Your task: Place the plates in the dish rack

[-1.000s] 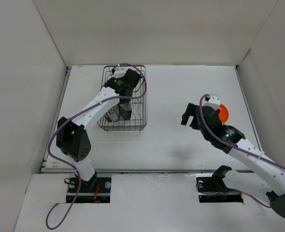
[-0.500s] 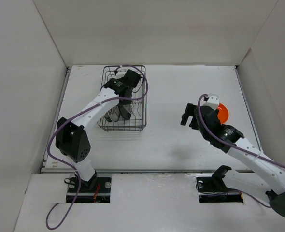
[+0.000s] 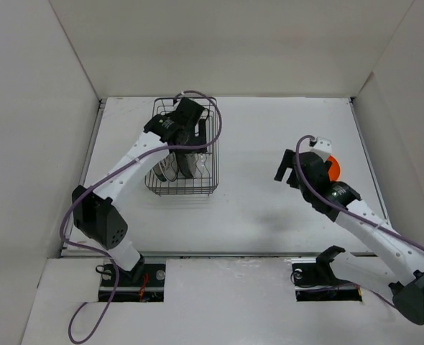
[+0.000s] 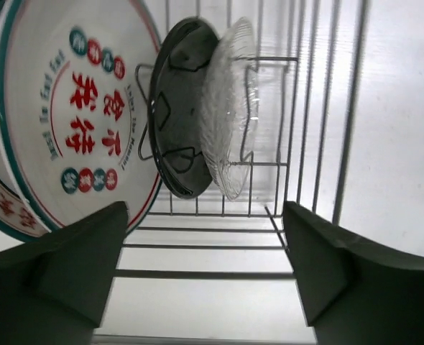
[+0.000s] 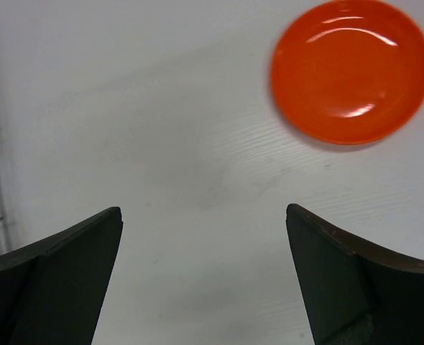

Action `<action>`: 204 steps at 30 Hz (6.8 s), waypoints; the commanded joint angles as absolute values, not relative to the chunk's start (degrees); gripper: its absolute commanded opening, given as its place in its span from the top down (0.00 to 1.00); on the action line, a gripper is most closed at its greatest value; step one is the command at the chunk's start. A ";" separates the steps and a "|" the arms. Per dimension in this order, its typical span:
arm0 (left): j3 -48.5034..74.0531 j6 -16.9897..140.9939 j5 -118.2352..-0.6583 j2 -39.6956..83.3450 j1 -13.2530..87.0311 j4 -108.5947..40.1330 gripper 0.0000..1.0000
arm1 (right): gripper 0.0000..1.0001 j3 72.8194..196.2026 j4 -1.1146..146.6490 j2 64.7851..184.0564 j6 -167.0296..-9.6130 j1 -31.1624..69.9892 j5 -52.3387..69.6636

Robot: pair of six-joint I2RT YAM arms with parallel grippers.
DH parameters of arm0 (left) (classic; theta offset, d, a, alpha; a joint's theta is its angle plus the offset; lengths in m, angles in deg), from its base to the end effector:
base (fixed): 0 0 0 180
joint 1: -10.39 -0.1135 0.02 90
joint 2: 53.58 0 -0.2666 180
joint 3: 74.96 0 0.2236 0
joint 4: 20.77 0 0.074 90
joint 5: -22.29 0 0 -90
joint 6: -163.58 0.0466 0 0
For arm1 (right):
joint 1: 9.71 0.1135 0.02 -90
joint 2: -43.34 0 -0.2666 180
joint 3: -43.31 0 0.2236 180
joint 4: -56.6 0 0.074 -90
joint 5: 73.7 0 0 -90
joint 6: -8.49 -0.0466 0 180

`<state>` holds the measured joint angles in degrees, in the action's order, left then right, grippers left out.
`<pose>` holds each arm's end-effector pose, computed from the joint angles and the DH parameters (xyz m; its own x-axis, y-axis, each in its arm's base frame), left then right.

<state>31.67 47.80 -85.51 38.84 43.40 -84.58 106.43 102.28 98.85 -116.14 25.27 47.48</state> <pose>0.2801 -0.1650 0.3446 -0.7284 -0.0206 -0.6849 0.0397 0.9966 -0.0722 0.1616 0.0836 0.2926 -0.5047 0.2403 -0.8292 0.1583 0.9700 0.1847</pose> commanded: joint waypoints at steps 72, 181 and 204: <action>61.36 78.67 -28.18 44.85 27.43 -74.75 0.01 | 1.00 113.02 80.62 118.32 -106.29 -15.44 6.11; 34.82 52.75 -79.05 47.76 40.62 -71.93 0.83 | 0.00 106.43 79.47 97.12 -105.85 6.99 24.21; 39.65 62.58 -84.82 35.82 40.62 -73.33 0.26 | 0.00 111.86 82.09 100.56 -103.22 6.99 20.79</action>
<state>34.80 57.68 -80.00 43.30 40.32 -73.17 107.32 81.67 100.38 -105.14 7.24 21.80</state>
